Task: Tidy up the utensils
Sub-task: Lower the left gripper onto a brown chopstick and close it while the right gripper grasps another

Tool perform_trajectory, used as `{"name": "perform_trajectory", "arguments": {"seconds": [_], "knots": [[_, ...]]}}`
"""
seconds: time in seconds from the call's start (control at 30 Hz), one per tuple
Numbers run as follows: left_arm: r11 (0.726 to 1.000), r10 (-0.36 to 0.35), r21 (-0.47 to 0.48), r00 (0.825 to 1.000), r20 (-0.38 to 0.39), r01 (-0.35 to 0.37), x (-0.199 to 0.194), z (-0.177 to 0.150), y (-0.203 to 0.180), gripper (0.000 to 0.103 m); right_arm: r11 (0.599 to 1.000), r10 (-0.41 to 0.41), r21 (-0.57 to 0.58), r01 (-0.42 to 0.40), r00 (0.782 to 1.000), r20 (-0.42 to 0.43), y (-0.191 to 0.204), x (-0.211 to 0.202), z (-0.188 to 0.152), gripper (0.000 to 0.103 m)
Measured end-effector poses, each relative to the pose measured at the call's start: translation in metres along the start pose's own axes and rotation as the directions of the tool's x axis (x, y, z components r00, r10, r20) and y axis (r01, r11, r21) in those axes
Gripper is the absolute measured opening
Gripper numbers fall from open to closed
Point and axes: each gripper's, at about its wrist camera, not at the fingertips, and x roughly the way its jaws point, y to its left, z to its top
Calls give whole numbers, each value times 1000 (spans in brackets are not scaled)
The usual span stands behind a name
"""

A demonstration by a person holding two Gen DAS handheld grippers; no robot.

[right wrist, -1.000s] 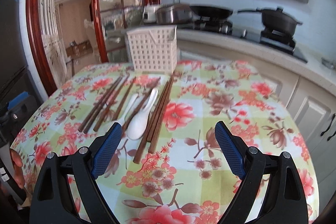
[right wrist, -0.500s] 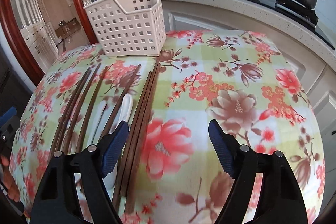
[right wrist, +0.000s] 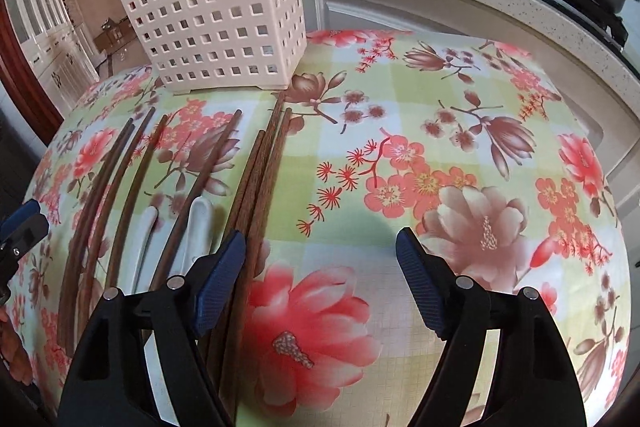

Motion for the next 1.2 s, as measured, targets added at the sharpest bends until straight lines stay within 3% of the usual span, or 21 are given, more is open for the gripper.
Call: {"name": "perform_trajectory", "arguments": {"seconds": [0.07,0.2,0.43,0.5,0.77,1.03,1.2], "knots": [[1000,3,4,1000,-5,-3,4,1,0,55,998,-51,-39,51,999,-8,6,3,1,75],[1000,10,-12,999,-31,-11,13,6,5,55,998,-61,-8,60,997,-39,-2,9,7,89],[1000,17,-13,994,-111,-19,38,21,10,52,999,-49,-4,48,996,-69,-2,14,10,94],[1000,15,-11,991,-136,-17,48,27,10,40,999,-39,-26,36,995,-96,1,18,14,96],[999,51,6,980,-190,-51,72,37,8,28,999,-26,-50,19,990,-138,4,23,21,95],[992,114,73,973,-203,-101,83,43,-3,26,997,5,-71,-14,992,-124,10,19,27,65],[992,100,100,968,-231,-78,87,48,-5,8,992,40,-115,-56,989,-141,25,18,32,29]]}}
